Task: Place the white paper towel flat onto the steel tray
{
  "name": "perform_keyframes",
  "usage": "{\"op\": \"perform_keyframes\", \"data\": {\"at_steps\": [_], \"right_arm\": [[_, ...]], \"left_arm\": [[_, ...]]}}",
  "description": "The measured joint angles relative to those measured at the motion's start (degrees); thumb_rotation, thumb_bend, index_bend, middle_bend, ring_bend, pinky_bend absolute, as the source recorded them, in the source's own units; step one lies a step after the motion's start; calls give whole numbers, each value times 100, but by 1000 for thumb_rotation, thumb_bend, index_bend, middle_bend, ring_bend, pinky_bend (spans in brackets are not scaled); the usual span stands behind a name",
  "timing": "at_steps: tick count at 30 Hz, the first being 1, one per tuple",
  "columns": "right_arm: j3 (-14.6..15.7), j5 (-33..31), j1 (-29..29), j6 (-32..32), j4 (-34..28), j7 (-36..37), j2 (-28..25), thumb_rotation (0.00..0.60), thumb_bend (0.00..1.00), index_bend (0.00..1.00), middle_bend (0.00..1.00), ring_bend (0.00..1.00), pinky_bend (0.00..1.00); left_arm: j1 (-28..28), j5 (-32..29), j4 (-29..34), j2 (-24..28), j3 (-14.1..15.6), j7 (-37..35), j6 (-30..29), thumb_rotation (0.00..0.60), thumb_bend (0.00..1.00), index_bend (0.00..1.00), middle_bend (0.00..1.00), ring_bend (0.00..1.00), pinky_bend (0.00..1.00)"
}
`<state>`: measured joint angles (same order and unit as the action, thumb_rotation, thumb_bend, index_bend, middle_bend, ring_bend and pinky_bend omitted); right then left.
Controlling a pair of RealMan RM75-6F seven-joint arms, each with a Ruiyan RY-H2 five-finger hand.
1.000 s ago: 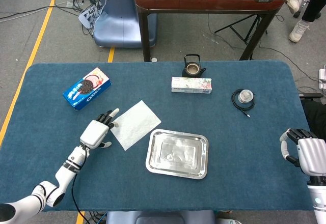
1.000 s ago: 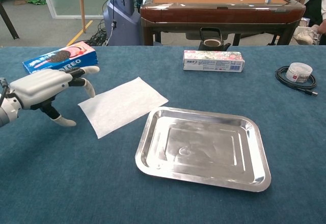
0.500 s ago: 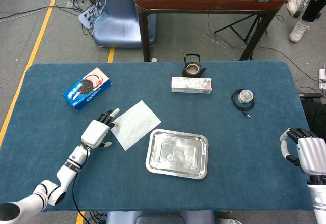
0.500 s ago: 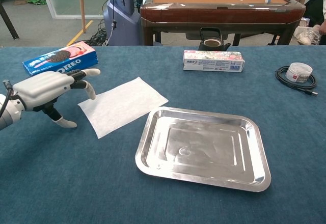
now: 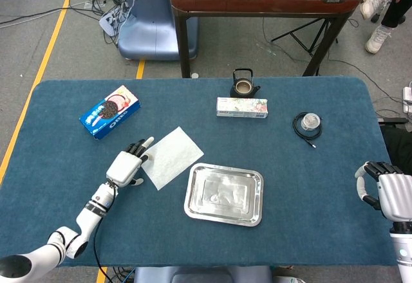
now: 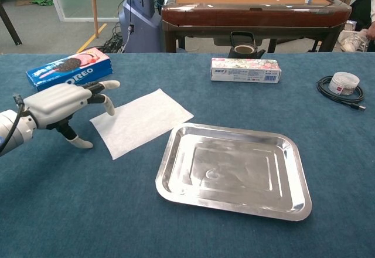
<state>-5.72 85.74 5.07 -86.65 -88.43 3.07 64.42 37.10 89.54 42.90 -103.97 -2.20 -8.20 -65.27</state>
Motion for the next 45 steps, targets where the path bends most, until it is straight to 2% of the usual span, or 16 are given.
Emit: {"op": "perform_keyframes", "data": {"at_steps": [23, 36, 45], "right_arm": [[-4, 15, -12, -25, -18, 39, -20, 600, 517, 546, 476, 378, 433], [-3, 32, -20, -45, -30, 60, -36, 600, 517, 546, 476, 378, 433], [-6, 41, -25, -65, -35, 64, -39, 600, 517, 546, 476, 378, 433]], "left_arm": [[169, -72, 39, -218, -115, 2, -58, 600, 52, 352, 0, 0, 171], [186, -53, 126, -259, -99, -99, -135, 600, 53, 409, 0, 0, 172], [166, -110, 259, -272, -128, -172, -145, 600, 58, 414, 0, 0, 173]]}}
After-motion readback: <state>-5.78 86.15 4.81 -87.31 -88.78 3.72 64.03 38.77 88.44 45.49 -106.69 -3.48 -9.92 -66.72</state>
